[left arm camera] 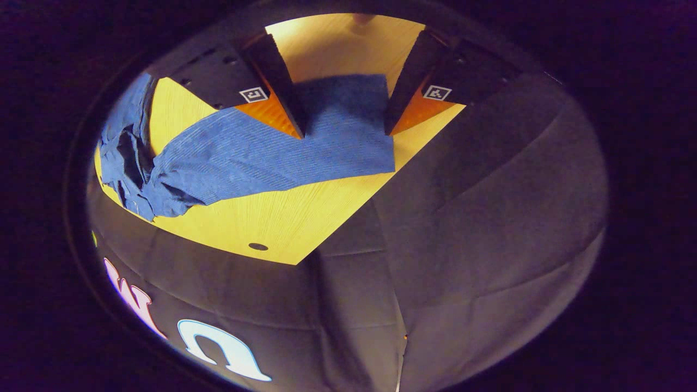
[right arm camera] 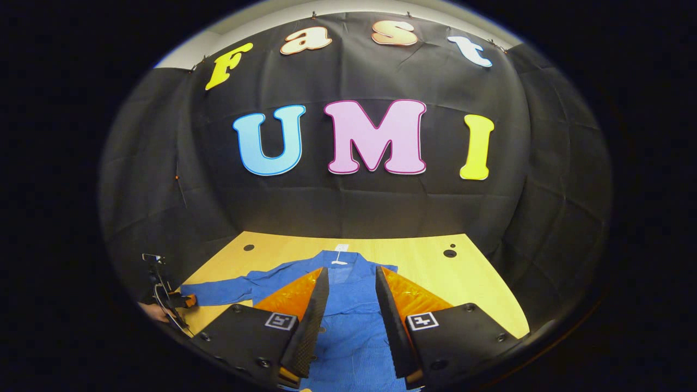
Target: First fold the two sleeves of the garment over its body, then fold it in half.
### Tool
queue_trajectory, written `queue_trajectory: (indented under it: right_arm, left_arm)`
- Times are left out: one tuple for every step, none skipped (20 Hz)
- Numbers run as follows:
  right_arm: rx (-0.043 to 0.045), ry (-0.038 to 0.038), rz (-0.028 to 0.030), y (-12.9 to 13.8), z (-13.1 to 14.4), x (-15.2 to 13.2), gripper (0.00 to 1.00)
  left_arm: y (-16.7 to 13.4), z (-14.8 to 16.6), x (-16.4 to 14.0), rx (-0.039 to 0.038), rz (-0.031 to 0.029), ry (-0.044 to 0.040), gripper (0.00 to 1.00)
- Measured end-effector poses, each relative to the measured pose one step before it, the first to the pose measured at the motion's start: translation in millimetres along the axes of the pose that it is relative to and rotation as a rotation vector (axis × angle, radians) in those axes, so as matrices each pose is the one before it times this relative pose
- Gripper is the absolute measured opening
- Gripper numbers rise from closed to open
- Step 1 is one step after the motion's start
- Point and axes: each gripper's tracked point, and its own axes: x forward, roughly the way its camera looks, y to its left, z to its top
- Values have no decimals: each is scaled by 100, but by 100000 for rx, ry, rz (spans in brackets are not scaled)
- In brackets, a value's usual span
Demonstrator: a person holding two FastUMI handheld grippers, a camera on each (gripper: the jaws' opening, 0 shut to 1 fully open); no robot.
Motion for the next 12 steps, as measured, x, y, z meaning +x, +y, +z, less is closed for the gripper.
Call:
queue_trajectory:
  right_arm:
    - [216,281,539,213,-101,44,59]
    - [520,-80,400,208,92,49,59]
    - [544,-239,217,122,58,6,59]
    - [588,50,-32,-24,-84,-45,59]
    - [587,-39,58,20,-54,-40,59]
    - [525,149,-250,-95,-145,-74,59]
    - [595,86,-268,-156,-89,-122,59]
    - [701,156,-367,-203,-79,-115,59]
    - [932,171,-330,-181,-117,-108,59]
    - [1112,109,-215,-172,-144,-92,59]
    - [1024,642,-393,-157,-269,-195,59]
    - [497,1197,-203,-174,-530,-135,59]
  left_arm:
    - [-7,206,2,380,-120,-739,86]
    - [-31,44,-49,-75,-271,-364,86]
    - [-27,-106,43,-67,-267,50,86]
    - [-31,59,-80,-73,-156,-143,86]
    - [-36,-116,121,256,-74,249,86]
    - [9,70,-41,157,181,-42,86]
    - [-121,30,-73,230,-422,82,86]
    - [-88,20,200,251,-72,101,86]
    - [-136,-9,-74,542,-840,28,85]
    - [-477,66,44,1547,-1577,124,84]
    - [-610,-50,366,2434,-1701,-6,78]
    - [-594,73,250,2899,-1943,-55,67]
